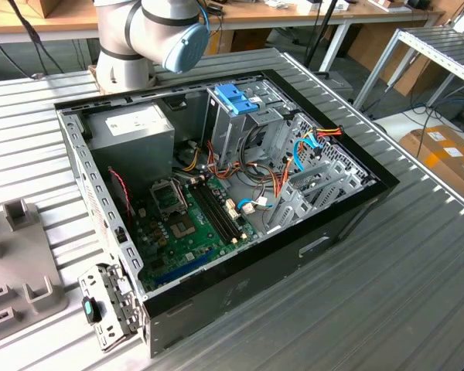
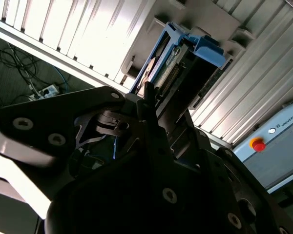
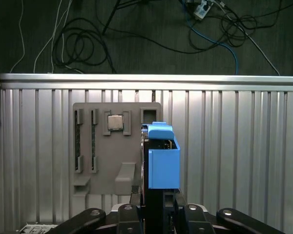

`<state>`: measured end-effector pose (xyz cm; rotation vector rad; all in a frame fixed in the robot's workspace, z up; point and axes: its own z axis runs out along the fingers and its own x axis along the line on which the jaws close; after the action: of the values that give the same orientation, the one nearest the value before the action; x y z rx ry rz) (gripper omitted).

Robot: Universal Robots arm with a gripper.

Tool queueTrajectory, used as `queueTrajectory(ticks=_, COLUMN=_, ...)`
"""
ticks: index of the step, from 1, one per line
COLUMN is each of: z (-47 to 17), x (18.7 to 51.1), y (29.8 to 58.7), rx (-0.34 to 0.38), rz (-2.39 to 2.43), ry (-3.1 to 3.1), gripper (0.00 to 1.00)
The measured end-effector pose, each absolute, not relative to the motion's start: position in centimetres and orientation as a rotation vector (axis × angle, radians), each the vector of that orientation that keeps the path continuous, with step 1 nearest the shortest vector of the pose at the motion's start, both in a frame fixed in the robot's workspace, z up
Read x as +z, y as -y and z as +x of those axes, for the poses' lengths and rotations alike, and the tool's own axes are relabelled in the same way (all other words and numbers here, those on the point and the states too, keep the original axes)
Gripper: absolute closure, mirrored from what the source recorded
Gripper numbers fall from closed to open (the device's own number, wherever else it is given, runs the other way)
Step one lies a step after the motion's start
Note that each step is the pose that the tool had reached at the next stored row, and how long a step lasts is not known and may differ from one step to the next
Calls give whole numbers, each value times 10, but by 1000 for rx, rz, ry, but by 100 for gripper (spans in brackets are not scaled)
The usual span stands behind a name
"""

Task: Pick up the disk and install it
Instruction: 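Pick up the disk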

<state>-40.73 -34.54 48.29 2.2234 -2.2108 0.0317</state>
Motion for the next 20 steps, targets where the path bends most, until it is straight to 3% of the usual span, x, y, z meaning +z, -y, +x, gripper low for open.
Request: queueTrajectory(ticks=20, z=-398, x=493, y=345, rx=30, rz=2224, ry=2212, gripper=65)
